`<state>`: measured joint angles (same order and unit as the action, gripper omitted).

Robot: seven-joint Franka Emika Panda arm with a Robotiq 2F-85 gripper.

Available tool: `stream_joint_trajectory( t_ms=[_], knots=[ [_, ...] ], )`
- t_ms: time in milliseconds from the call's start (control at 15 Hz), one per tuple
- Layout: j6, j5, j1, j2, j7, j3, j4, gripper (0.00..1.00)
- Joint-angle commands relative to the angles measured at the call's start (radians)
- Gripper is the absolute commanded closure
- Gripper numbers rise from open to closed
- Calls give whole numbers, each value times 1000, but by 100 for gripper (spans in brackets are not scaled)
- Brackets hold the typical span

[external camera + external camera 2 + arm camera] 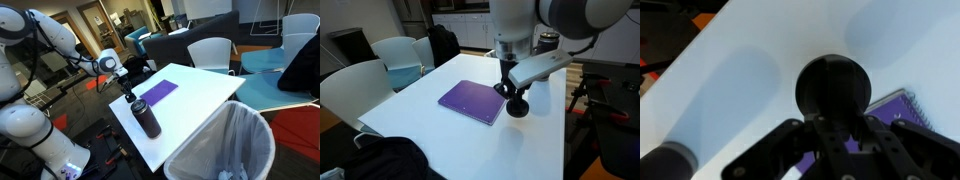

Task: Remove the lid from the bottle, then move the bottle forward, then put the lid on the bottle

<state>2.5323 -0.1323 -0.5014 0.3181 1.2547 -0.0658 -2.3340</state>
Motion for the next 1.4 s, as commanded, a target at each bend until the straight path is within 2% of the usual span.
stream_joint_trajectory(
  t_ms=[0, 200, 533, 867, 1267, 1333],
  knots=[
    [-177, -112, 71, -195, 136, -6, -23, 94],
    [-250, -144, 179, -290, 183, 30, -15, 94],
    [-253, -122, 338, -388, 188, 57, -27, 94],
    [-281, -100, 432, -431, 250, 62, -35, 94],
    [-355, -9, 515, -477, 284, 43, -53, 94],
    [-359, -52, 529, -498, 385, 55, -68, 94]
  ],
)
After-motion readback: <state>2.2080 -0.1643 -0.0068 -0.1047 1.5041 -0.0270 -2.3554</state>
